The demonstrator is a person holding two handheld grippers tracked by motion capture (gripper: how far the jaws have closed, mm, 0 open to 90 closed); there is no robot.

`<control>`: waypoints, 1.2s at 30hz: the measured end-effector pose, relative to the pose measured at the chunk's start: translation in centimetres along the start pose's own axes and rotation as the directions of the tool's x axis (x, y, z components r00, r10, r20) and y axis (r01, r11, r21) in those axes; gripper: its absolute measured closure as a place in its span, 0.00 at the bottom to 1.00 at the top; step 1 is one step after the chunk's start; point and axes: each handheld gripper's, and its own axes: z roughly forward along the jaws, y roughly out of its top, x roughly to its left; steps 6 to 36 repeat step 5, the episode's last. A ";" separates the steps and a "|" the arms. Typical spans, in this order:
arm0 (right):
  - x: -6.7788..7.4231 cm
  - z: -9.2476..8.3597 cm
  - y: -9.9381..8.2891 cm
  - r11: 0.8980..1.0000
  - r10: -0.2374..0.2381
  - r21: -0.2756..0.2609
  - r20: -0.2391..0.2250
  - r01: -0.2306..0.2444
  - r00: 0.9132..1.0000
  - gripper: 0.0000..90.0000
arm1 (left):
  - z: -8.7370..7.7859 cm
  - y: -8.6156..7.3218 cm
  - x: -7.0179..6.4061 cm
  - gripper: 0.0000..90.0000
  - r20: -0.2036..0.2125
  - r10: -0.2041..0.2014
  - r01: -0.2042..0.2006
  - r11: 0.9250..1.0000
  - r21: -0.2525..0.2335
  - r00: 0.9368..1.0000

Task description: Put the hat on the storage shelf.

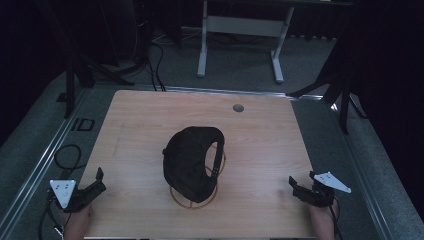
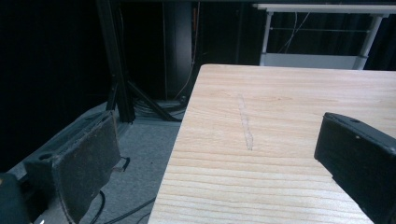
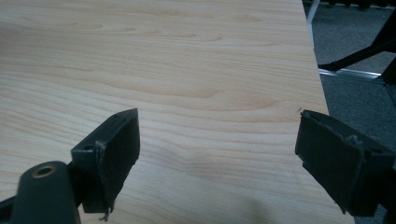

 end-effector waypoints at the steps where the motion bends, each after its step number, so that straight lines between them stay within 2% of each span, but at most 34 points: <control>1: 0.0 0.0 0.0 1.000 0.001 0.000 0.002 -0.001 1.000 0.15 | 0.0 0.0 0.0 0.01 0.000 0.000 0.000 1.000 0.000 1.000; 36: -0.1 0.1 -0.1 1.000 0.003 0.006 0.005 -0.003 1.000 0.16 | 0.0 0.0 0.0 0.01 0.000 0.000 0.000 1.000 0.002 1.000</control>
